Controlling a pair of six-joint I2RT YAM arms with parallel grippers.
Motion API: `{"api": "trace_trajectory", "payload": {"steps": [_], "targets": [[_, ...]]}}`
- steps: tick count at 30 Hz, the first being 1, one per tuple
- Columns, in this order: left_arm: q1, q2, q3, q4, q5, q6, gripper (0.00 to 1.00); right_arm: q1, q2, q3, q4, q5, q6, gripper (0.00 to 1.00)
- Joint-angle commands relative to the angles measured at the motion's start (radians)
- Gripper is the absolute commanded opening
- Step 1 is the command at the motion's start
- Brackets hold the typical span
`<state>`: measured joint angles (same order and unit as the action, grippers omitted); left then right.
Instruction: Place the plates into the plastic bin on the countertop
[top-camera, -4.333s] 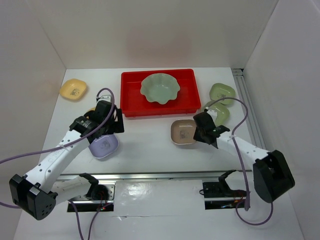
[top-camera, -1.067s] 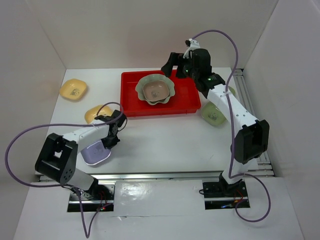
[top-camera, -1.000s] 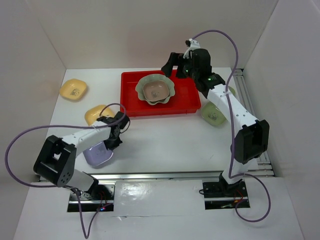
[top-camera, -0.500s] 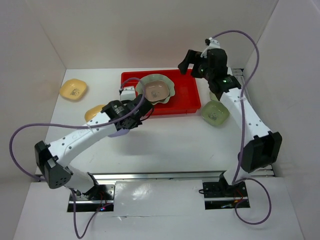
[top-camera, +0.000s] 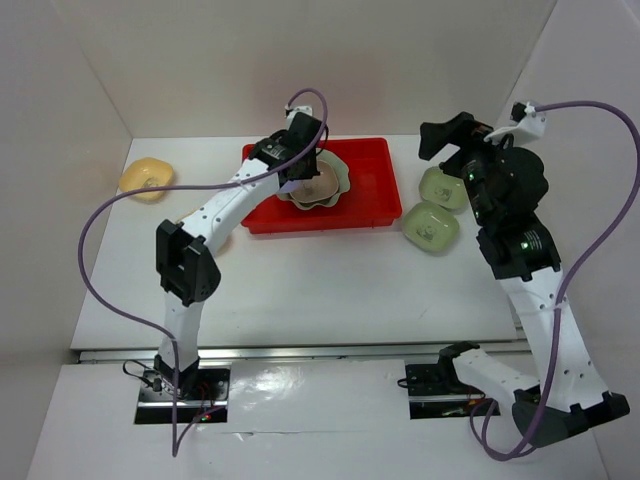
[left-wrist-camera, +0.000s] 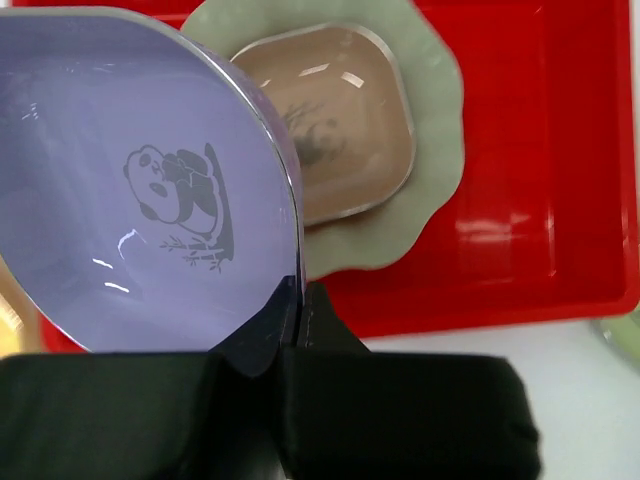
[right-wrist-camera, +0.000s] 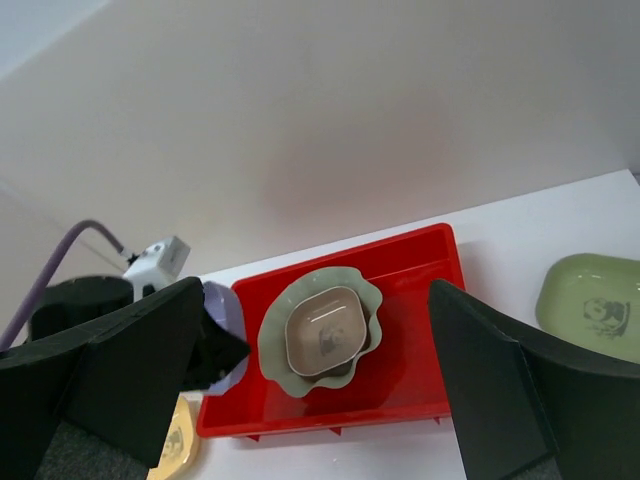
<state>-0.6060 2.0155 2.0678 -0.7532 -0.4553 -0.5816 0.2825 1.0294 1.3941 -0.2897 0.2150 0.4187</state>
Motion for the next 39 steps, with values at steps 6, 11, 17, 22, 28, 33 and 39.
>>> {"api": "trace_trajectory", "payload": {"steps": [6, 11, 17, 22, 28, 33, 39], "targets": [[0.098, 0.146, 0.106, 0.302, 0.329, 0.06, 0.0, -0.005, -0.072, -0.125, 0.077, 0.026, 0.015, 1.0], [0.118, 0.216, 0.147, 0.313, 0.403, 0.003, 0.0, 0.014, -0.06, -0.136, 0.066, 0.026, 0.006, 1.0], [0.127, 0.229, 0.092, 0.396, 0.405, -0.075, 0.0, 0.014, -0.051, -0.136, 0.066, 0.006, 0.006, 1.0], [0.127, 0.239, 0.069, 0.414, 0.371, -0.11, 0.0, 0.014, -0.051, -0.159, 0.075, -0.003, 0.006, 1.0], [0.127, 0.239, 0.069, 0.414, 0.339, -0.159, 0.0, 0.014, -0.042, -0.159, 0.075, -0.003, 0.006, 1.0], [0.127, 0.27, 0.069, 0.405, 0.339, -0.159, 0.24, 0.014, -0.032, -0.159, 0.066, -0.012, -0.003, 1.0], [0.127, 0.259, 0.057, 0.405, 0.349, -0.159, 0.38, 0.014, -0.032, -0.168, 0.057, -0.012, -0.003, 1.0]]}}
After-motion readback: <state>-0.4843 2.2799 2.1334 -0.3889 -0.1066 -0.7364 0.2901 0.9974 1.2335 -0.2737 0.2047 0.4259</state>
